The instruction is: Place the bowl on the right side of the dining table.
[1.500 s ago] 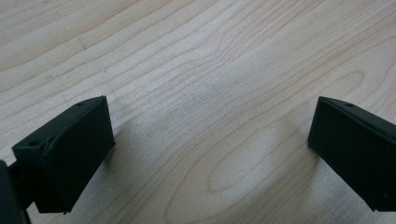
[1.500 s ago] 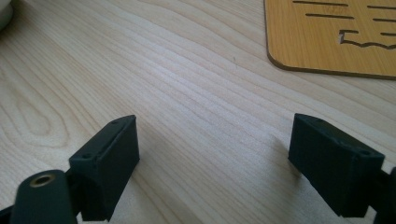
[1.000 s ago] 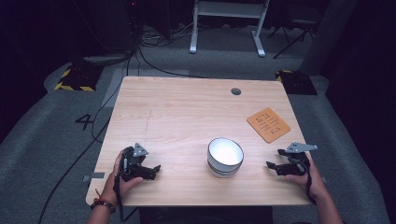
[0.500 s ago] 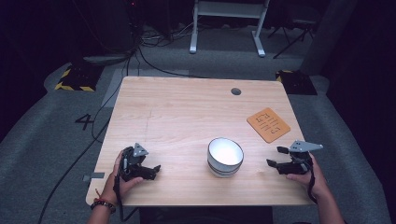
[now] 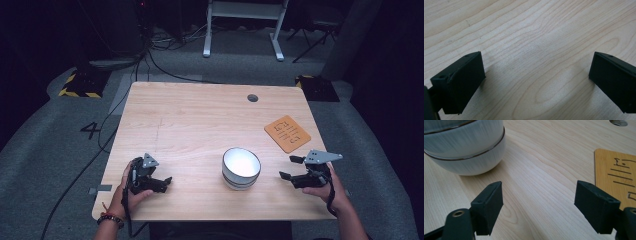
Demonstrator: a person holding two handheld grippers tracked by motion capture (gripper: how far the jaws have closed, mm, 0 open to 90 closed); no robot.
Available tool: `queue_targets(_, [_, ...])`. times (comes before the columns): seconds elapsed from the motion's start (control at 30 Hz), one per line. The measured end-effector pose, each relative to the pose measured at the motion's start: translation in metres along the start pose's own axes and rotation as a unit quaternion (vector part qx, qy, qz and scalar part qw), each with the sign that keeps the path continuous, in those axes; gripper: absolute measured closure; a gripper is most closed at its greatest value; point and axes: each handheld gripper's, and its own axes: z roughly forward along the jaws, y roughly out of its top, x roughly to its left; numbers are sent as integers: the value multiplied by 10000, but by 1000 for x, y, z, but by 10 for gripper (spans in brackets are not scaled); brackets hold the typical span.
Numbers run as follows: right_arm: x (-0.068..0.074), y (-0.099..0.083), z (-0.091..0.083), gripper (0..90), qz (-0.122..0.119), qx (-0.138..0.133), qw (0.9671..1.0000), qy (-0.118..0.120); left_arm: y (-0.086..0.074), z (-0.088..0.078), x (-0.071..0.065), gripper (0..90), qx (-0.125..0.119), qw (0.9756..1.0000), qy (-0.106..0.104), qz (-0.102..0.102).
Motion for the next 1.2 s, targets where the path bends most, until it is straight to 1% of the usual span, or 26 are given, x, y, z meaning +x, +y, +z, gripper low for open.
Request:
queue_targets(0.13, [5, 7, 1, 232, -90, -7, 9999, 50, 0, 0, 0, 4, -3, 10000, 3, -11])
queue_targets(0.27, [11, 13, 1, 236, -175, -30, 9997, 175, 0, 0, 0, 3, -2, 10000, 2, -11])
queue_targets(0.37, [14, 16, 2, 235, -224, -22, 9996, 171, 0, 0, 0, 4, -1, 10000, 2, -10])
queue_targets(0.4, [18, 20, 2, 236, -295, -44, 9993, 206, 0, 0, 0, 3, -2, 10000, 3, -11])
queue_targets(0.5, [22, 24, 2, 237, -370, -45, 9989, 267, 0, 0, 0, 4, 0, 10000, 1, -10])
queue_targets(0.6, [26, 29, 4, 237, -512, 34, 9982, 325, 0, 0, 0, 4, -2, 10000, 0, -14])
queue_targets(0.63, [27, 31, 5, 237, -530, 34, 9980, 342, 0, 0, 0, 4, -2, 10000, 0, -1])
queue_targets(0.67, [28, 33, 5, 238, -530, 51, 9977, 408, 0, 0, 0, 4, 0, 10000, 0, 1])
queue_targets(0.73, [31, 36, 6, 238, -602, 57, 9974, 388, 0, 0, 0, 3, -1, 10000, 1, -11])
queue_targets(0.77, [32, 38, 5, 238, -596, 38, 9973, 417, 0, 0, 0, 3, -1, 10000, 1, -11])
queue_targets(0.8, [33, 40, 6, 238, -641, 2, 9969, 450, 0, 0, 0, 4, -2, 10000, 2, -11])
queue_targets(0.9, [36, 43, 5, 240, -642, 14, 9969, 447, 0, 0, 0, 4, 0, 10000, 1, -9])
queue_targets(0.93, [39, 45, 6, 240, -704, 26, 9961, 528, 0, 0, 0, 4, 0, 10000, -1, -11])
queue_targets(0.97, [39, 45, 6, 240, -704, 26, 9961, 528, 0, 0, 0, 4, -1, 10000, 1, -11])
queue_targets(1.03, [43, 48, 8, 240, -794, 20, 9950, 605, 0, 0, 0, 4, 2, 10000, 0, -11])
queue_targets(1.1, [46, 50, 7, 240, -826, 24, 9947, 613, 0, 0, 0, 3, 0, 10000, 1, -11])
queue_targets(1.2, [50, 55, 6, 240, -884, -49, 9937, 686, 0, 0, 0, 3, -3, 10000, 3, -12])
